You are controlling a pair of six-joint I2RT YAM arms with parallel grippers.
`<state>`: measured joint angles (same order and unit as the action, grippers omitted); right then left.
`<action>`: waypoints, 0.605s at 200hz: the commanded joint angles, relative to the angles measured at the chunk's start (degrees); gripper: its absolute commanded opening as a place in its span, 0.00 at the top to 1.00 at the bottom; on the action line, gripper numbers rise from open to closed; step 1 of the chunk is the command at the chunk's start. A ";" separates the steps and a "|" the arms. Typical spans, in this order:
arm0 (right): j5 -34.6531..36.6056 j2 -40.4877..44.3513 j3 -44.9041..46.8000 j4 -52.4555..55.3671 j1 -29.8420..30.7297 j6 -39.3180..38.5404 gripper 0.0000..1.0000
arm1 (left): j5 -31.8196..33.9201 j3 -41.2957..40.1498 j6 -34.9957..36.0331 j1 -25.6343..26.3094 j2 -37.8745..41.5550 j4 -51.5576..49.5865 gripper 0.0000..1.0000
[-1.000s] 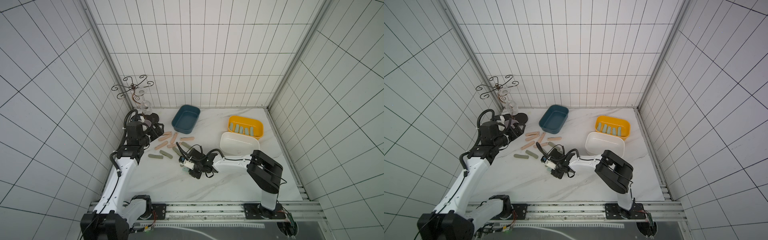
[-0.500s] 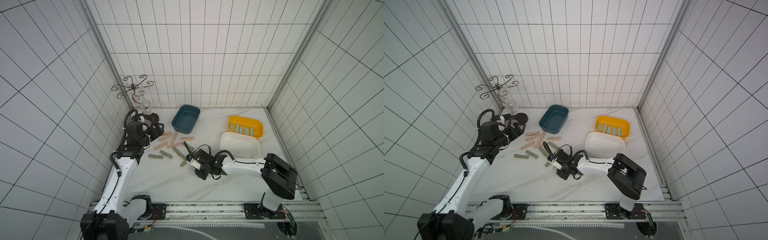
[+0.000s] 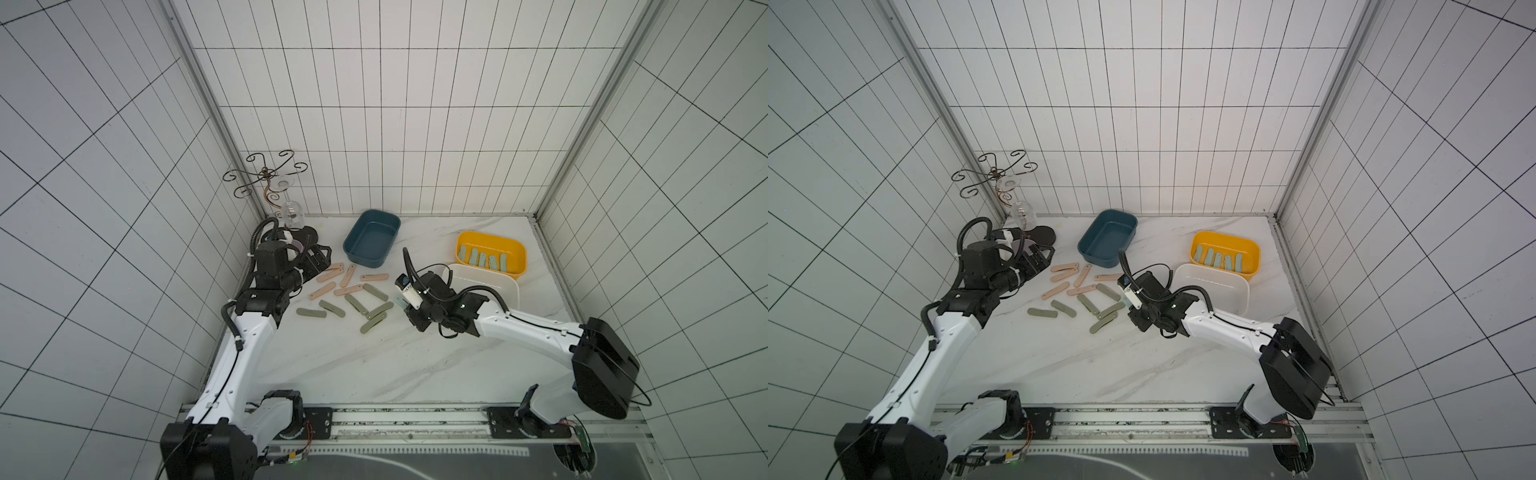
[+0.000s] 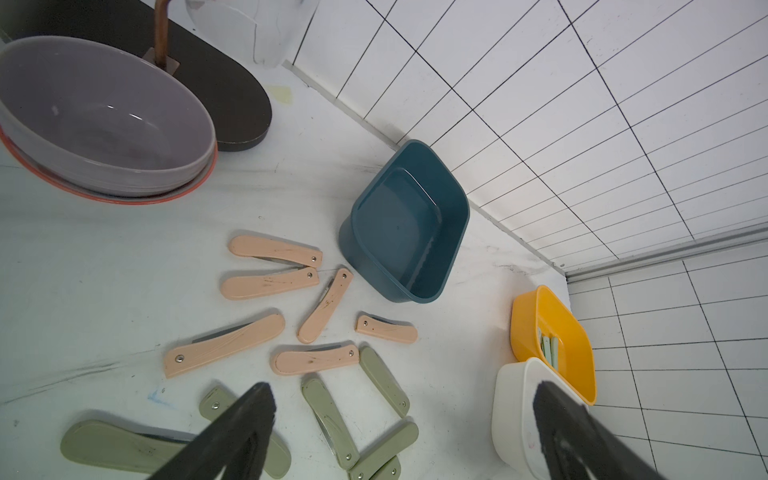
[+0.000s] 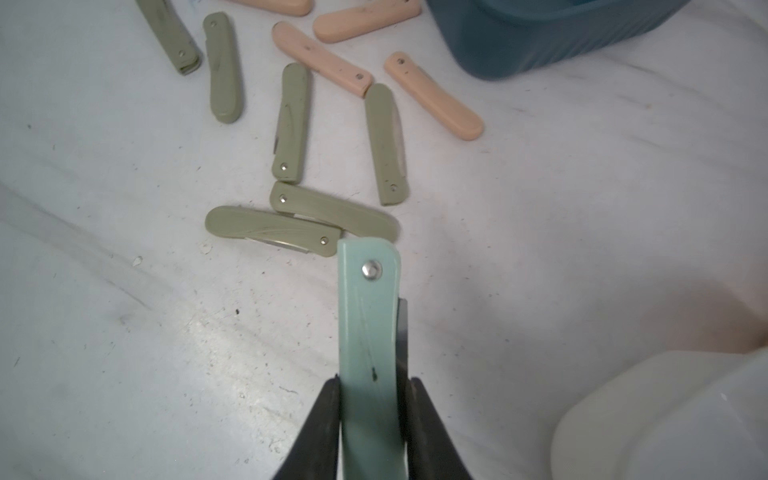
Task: Place the fruit knives into the storage box by color
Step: Pick up the fruit knife from the center of the board.
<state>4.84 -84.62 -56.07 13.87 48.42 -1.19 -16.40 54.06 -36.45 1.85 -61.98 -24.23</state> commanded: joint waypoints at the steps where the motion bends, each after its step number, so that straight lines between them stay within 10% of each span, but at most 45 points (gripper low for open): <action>1: 2.92 4.02 1.13 0.51 -3.94 0.75 0.73 | 0.00 2.76 -0.55 2.15 -1.23 1.86 0.03; 121: -0.27 -1.02 -8.12 -10.80 -37.94 11.03 0.72 | -0.81 9.28 1.91 9.13 -10.09 0.43 0.03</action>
<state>6.48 -82.35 -56.93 6.48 14.35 5.91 -16.49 60.84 -35.86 10.74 -71.48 -23.70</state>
